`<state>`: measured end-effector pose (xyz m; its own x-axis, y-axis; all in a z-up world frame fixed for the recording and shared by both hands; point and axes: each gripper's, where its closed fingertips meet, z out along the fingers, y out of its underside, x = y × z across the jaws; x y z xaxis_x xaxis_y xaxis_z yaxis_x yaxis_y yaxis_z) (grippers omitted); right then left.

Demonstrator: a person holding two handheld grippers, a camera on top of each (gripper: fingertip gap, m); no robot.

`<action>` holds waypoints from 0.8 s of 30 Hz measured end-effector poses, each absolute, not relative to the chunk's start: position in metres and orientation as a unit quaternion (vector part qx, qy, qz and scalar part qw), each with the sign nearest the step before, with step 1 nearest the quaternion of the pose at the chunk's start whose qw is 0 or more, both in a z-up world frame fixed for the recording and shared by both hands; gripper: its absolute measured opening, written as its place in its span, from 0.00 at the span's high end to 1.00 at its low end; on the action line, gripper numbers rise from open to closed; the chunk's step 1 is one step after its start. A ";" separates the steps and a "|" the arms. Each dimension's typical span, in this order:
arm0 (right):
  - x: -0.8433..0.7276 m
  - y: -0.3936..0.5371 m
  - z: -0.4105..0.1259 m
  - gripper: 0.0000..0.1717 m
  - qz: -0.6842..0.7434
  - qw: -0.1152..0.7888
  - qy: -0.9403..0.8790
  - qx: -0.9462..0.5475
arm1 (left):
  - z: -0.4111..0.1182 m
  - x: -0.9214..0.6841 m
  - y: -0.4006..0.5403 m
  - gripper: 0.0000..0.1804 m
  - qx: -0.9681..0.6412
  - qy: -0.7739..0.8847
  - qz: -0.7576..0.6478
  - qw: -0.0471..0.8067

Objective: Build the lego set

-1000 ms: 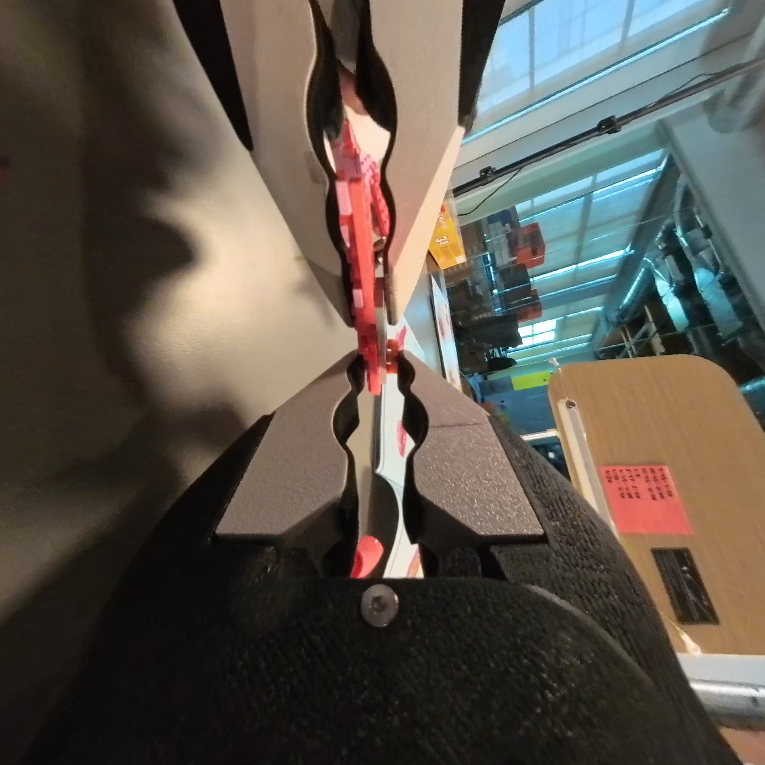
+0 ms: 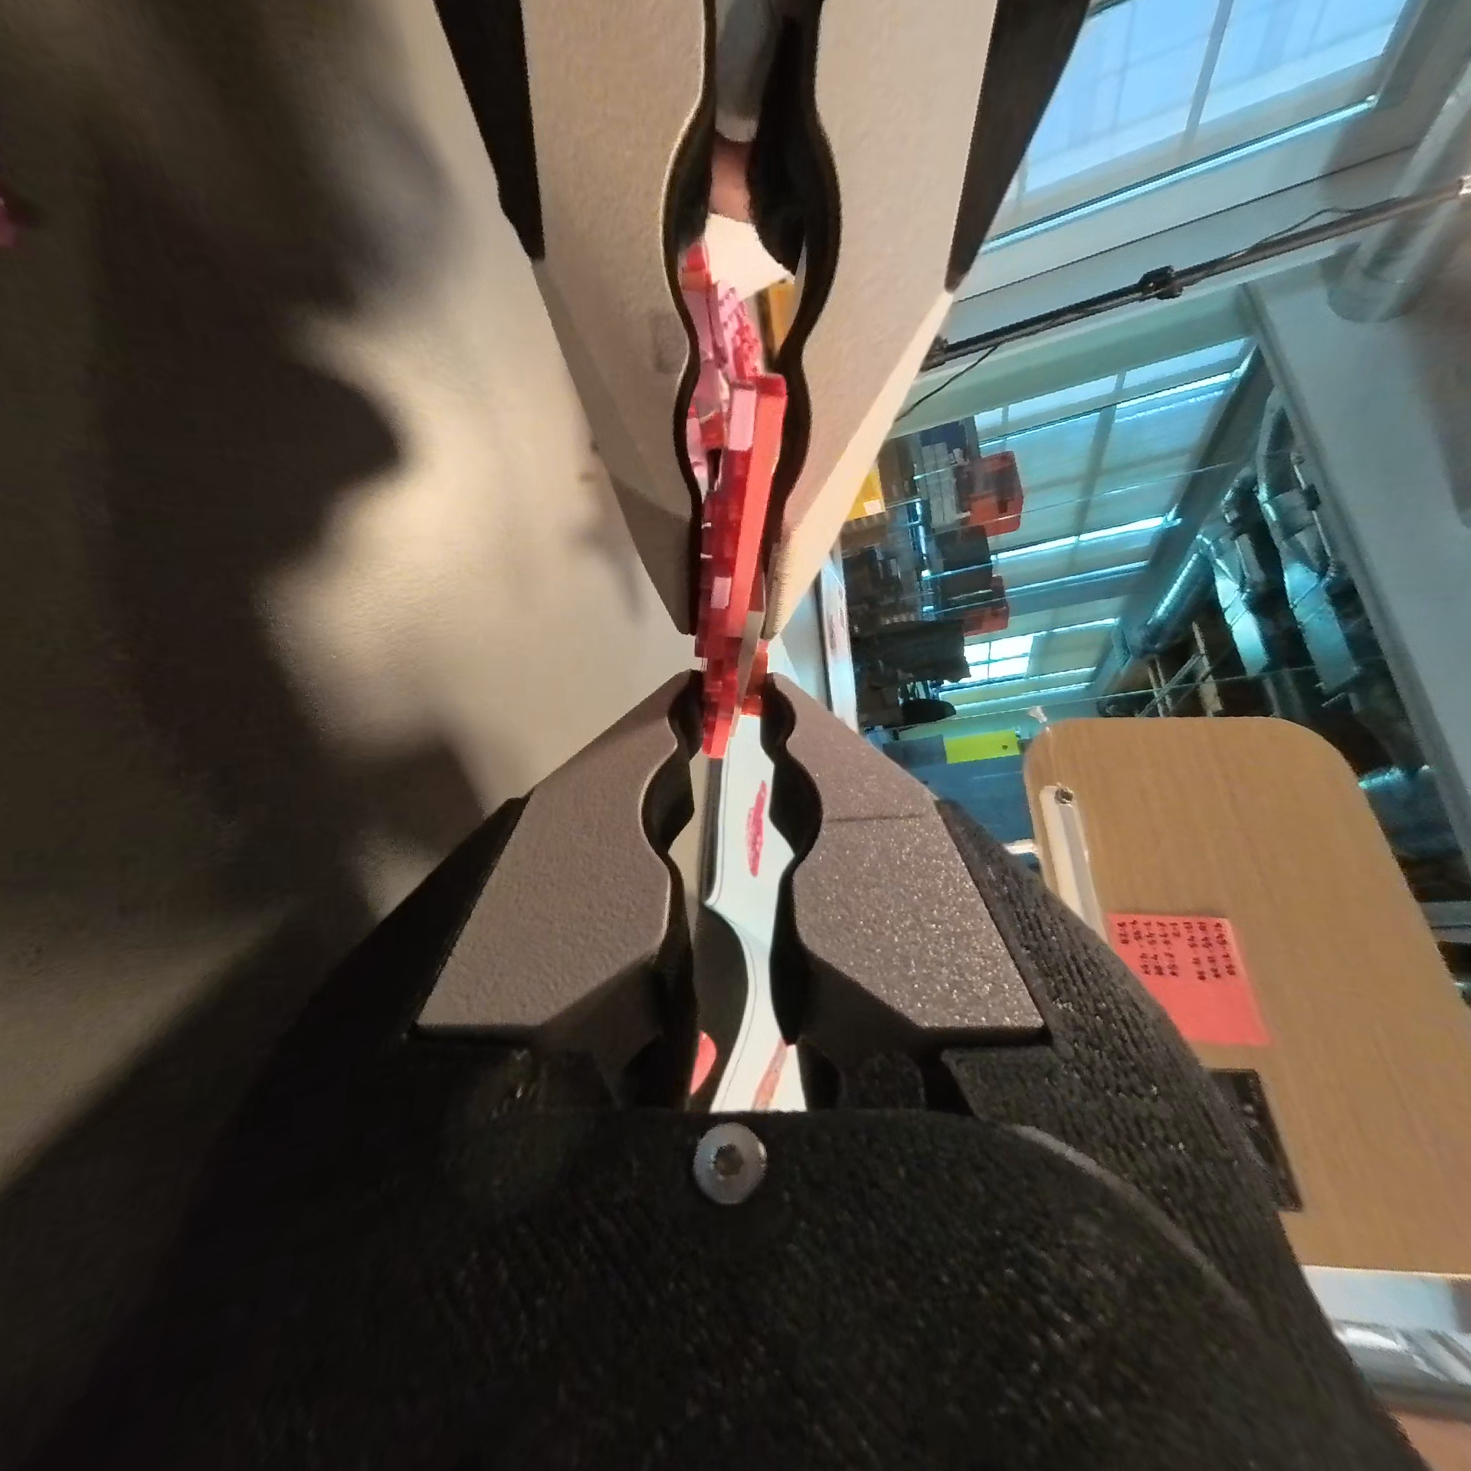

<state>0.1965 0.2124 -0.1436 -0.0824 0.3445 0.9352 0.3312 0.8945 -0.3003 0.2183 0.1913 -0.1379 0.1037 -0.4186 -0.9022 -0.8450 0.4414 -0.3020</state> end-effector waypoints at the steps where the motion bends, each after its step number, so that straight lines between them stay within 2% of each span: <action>1: 0.197 0.212 -0.144 0.93 0.008 0.633 -0.738 -0.233 | -0.138 0.218 0.191 0.94 -0.494 0.640 0.187 0.558; 4: 0.196 0.213 -0.145 0.94 0.020 0.627 -0.738 -0.248 | -0.137 0.217 0.192 0.94 -0.514 0.625 0.161 0.565; 7: 0.196 0.209 -0.143 0.94 0.057 0.624 -0.734 -0.262 | -0.142 0.205 0.202 0.82 -0.554 0.603 0.160 0.550; 8: 0.196 0.207 -0.143 0.93 0.068 0.619 -0.736 -0.265 | -0.145 0.205 0.201 0.81 -0.554 0.608 0.152 0.548; 11: 0.196 0.202 -0.146 0.93 0.095 0.606 -0.742 -0.270 | -0.142 0.213 0.194 0.88 -0.534 0.616 0.134 0.563; 24: 0.199 0.197 -0.153 0.93 0.126 0.578 -0.756 -0.278 | -0.149 0.212 0.190 0.90 -0.581 0.612 0.094 0.529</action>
<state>0.1992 0.1970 -0.1531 -0.1757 0.5668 0.8049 0.2754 0.8133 -0.5126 0.2123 0.1900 -0.1490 0.2339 -0.6113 -0.7561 -0.8098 0.3078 -0.4995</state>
